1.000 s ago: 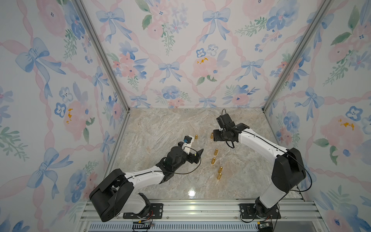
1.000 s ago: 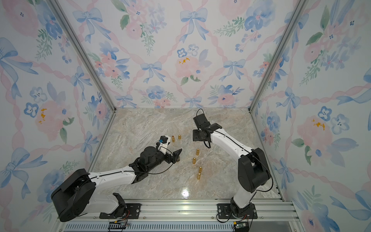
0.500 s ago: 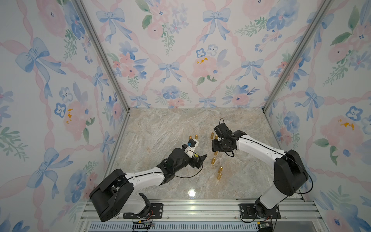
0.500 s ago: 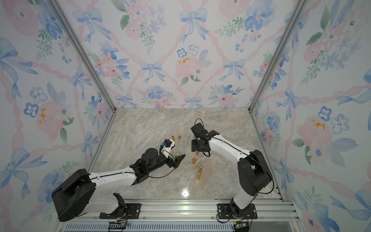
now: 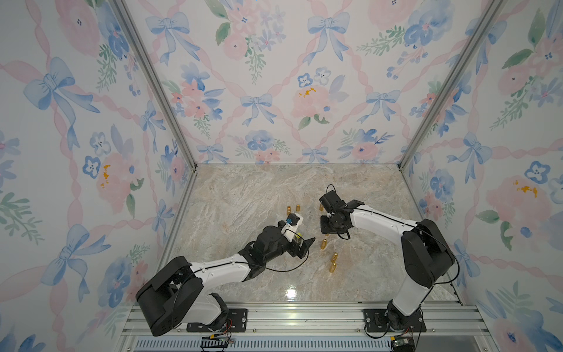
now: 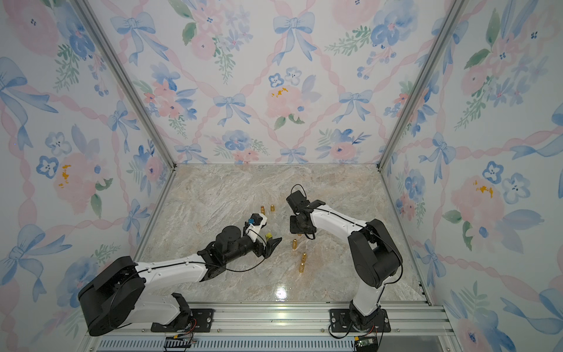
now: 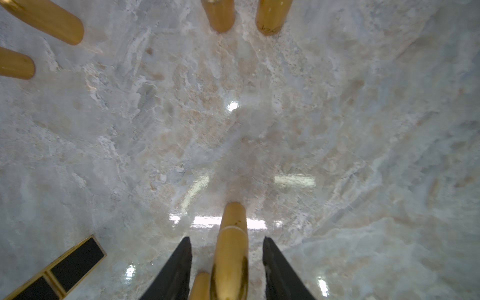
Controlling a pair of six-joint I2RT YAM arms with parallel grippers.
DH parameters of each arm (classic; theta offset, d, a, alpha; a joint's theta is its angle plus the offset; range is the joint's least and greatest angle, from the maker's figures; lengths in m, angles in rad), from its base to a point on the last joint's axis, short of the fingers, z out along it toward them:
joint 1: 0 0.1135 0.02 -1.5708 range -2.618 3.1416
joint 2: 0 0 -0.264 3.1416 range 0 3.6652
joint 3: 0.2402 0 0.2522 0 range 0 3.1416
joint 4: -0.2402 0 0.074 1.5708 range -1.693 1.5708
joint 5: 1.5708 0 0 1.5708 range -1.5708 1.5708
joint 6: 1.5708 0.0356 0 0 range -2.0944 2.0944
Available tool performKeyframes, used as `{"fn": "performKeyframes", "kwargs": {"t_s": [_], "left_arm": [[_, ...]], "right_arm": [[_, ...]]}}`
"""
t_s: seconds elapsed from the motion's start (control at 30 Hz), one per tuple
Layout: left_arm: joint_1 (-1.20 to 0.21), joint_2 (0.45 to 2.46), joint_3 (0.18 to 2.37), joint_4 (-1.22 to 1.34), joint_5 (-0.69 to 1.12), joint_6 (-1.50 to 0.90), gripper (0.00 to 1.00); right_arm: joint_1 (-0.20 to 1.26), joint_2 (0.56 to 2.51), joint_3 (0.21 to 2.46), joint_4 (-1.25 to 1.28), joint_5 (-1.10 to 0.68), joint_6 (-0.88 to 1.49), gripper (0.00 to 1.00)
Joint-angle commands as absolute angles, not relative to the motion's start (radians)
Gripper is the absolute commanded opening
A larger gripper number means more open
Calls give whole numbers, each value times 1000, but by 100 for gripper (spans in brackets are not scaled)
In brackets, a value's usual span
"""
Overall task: Open the lipstick cap
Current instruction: Pick up the lipstick at the center of the board.
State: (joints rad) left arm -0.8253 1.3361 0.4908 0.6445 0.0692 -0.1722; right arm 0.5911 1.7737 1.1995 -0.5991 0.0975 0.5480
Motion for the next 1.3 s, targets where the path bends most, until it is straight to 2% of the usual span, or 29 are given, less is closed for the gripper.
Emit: {"fn": "performKeyframes", "kwargs": {"t_s": [0.0, 0.57, 1.03, 1.27], "left_arm": [[-831, 1343, 492, 637, 77, -145, 98], [-831, 1356, 506, 634, 48, -138, 98], [-831, 1306, 493, 626, -15, -97, 98], [-822, 1284, 472, 623, 20, -37, 98]], "right_arm": [[600, 1799, 1184, -588, 109, 548, 44], [597, 1822, 1197, -584, 118, 515, 25], [599, 1691, 1277, -706, 76, 421, 23], [614, 1629, 1350, -781, -87, 353, 23]]}}
